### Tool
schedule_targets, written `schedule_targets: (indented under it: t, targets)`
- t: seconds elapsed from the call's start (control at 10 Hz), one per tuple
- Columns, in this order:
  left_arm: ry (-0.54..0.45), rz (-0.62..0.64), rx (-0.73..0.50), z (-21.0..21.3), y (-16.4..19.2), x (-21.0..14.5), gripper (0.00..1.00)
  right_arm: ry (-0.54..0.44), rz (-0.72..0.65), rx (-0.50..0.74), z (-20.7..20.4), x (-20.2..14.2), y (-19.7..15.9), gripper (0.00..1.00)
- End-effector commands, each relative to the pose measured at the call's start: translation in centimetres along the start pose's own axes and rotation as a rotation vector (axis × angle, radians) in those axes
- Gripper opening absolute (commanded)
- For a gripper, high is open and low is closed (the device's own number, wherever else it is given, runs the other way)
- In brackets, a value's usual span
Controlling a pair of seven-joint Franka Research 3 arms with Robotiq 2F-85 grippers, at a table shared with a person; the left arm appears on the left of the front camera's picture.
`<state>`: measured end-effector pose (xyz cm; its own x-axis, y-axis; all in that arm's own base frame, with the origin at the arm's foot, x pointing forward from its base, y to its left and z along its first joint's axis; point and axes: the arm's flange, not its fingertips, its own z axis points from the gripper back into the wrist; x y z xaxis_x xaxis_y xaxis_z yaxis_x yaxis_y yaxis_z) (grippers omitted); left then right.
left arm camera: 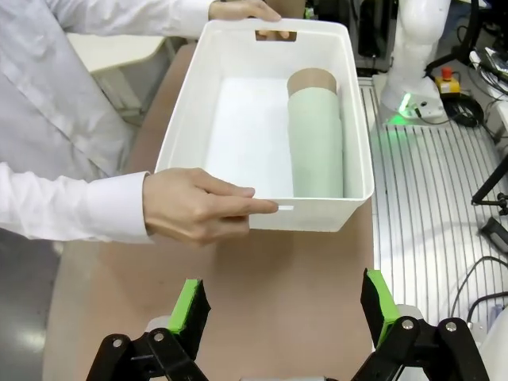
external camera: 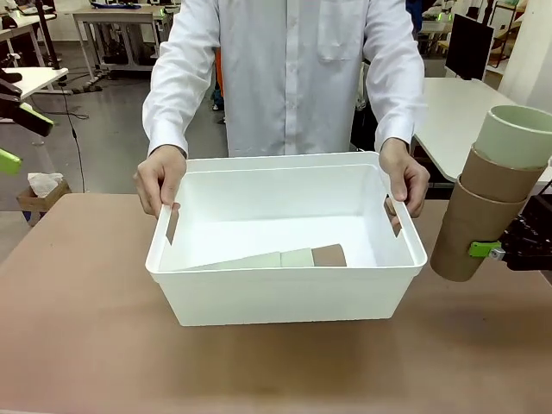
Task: Stack the cups and store them in the basket.
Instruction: Place the stack of Reusable plastic cups into the Pantry Basket.
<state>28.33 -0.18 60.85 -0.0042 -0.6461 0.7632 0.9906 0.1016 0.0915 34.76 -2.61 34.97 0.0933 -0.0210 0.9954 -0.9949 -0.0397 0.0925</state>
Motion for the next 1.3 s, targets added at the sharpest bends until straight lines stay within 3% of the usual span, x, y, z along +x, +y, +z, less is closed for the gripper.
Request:
schedule_targets:
  t: [0.0,1.2]
  targets:
    - [-0.003,0.013,-0.008,-0.22,0.02,0.54,1.0,-0.002,0.011,-0.001,-0.05,0.42,0.04,0.85]
    - [-0.003,0.013,-0.008,-0.22,0.02,0.54,1.0,-0.002,0.011,-0.001,-0.05,0.42,0.04,0.85]
